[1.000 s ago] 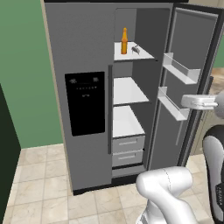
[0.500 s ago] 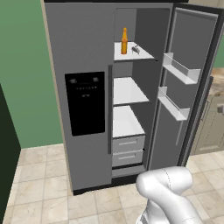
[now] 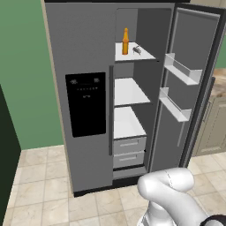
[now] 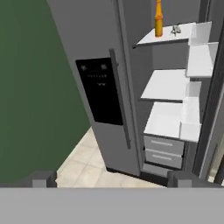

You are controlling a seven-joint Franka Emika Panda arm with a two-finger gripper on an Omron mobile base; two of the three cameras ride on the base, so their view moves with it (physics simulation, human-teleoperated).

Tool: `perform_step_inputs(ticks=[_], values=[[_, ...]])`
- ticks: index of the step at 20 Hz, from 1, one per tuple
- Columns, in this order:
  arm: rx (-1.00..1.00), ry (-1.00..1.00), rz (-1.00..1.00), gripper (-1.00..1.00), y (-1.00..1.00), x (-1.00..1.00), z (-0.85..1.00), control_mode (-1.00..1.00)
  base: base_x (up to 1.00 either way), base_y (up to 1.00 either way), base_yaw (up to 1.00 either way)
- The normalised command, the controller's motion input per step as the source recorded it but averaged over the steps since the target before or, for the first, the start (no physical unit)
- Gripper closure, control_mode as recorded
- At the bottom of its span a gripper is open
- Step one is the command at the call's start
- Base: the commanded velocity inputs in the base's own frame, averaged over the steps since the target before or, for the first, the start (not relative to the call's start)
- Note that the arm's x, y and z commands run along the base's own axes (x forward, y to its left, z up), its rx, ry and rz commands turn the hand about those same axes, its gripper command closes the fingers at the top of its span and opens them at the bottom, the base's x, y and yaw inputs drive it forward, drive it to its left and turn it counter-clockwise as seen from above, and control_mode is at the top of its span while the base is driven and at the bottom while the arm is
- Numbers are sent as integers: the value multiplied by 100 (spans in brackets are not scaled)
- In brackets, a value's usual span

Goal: Pick up the frozen fish from the freezer, place it on any shelf in the fridge, and close the fridge and freezer doors when done.

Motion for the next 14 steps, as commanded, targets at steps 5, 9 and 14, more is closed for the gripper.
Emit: perform_step_inputs(ticks=[5, 9, 14], values=[[9, 0, 1, -100, -52, 62, -33, -100, 0, 0, 0], [12, 0, 0, -100, -65, 49, -30, -100, 0, 0, 0], [15, -1, 0, -100, -67, 52, -47, -100, 0, 0, 0]])
